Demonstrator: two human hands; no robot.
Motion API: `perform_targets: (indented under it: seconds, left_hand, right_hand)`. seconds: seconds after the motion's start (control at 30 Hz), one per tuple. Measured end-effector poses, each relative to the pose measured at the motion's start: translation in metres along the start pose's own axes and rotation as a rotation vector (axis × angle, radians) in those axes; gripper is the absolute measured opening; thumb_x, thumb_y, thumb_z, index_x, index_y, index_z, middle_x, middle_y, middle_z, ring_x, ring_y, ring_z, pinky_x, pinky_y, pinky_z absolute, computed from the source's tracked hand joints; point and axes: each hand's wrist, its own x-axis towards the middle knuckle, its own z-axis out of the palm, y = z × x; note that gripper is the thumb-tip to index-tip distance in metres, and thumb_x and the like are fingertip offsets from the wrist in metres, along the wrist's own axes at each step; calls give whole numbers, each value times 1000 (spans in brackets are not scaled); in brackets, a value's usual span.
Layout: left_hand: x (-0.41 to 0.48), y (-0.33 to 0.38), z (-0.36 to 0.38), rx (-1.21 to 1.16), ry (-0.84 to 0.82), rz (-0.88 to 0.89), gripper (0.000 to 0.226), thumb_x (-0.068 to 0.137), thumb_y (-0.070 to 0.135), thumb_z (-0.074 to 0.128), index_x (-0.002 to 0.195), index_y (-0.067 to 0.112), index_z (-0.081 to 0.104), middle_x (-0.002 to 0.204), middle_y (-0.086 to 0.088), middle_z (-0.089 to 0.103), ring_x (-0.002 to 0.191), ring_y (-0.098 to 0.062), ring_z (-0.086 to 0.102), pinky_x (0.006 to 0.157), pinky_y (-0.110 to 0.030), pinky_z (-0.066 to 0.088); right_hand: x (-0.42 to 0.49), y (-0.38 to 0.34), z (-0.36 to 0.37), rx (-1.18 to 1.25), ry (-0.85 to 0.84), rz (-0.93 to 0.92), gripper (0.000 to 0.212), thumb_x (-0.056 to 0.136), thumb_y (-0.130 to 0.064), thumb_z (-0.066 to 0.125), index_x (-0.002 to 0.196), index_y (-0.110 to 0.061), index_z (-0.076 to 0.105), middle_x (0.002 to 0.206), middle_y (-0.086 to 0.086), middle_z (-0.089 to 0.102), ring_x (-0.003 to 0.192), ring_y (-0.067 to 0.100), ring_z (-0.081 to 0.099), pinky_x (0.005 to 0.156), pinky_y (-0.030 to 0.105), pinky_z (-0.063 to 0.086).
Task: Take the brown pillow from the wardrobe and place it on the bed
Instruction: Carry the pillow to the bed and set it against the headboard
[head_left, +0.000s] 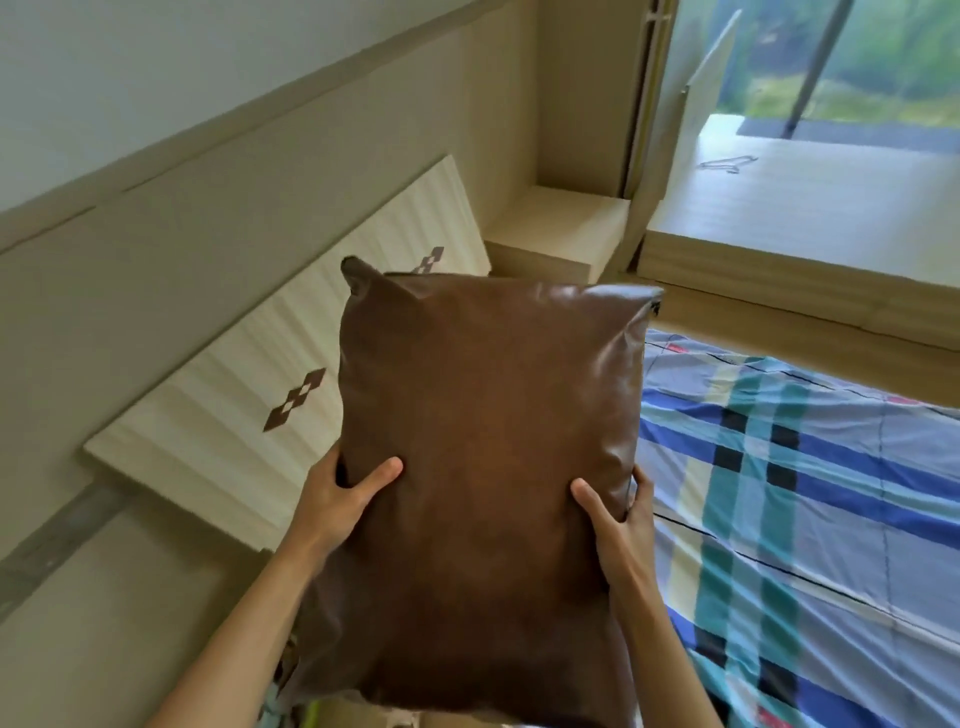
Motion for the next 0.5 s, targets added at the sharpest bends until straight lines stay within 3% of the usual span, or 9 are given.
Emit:
perform_targets:
  seconds: [0.1, 0.23, 0.3, 0.4, 0.5]
  left_hand:
    - [64, -23, -7, 26, -86, -23, 91, 64, 66, 83, 143, 28, 58, 127, 13, 68, 119, -19, 64, 103, -40, 54]
    - [167, -58, -16, 51, -225, -72, 103, 53, 78, 84, 141, 30, 60, 127, 13, 68, 114, -14, 66, 104, -44, 54]
    - [215, -77, -10, 49, -303, -94, 92, 57, 72, 85, 136, 30, 63, 121, 16, 70, 110, -9, 67, 102, -41, 55]
    - [286, -114, 7, 82, -356, -106, 49, 69, 57, 88, 111, 41, 67, 108, 24, 70, 101, 0, 67, 98, -36, 56]
    - [355, -152, 28, 104, -379, -92, 53, 61, 65, 87, 105, 39, 70, 108, 19, 73, 104, -9, 71, 95, -37, 58]
  right_hand:
    - [18, 18, 37, -39, 72, 24, 92, 56, -71, 85, 136, -51, 43, 129, -9, 66, 109, 7, 67, 86, 31, 56]
    - [50, 56, 95, -52, 193, 98, 93, 57, -67, 87, 138, -48, 44, 129, -8, 67, 109, 9, 68, 87, 30, 56]
    - [74, 76, 120, -56, 229, 142, 89, 66, -59, 91, 140, -47, 43, 130, -4, 67, 112, 13, 68, 89, 32, 56]
    - [119, 112, 149, -62, 232, 188, 78, 80, -39, 87, 142, -43, 41, 132, 1, 67, 113, 18, 69, 91, 34, 57]
    - [171, 154, 174, -83, 200, 234, 92, 72, -43, 89, 148, -39, 38, 134, 1, 67, 116, 22, 69, 96, 41, 58]
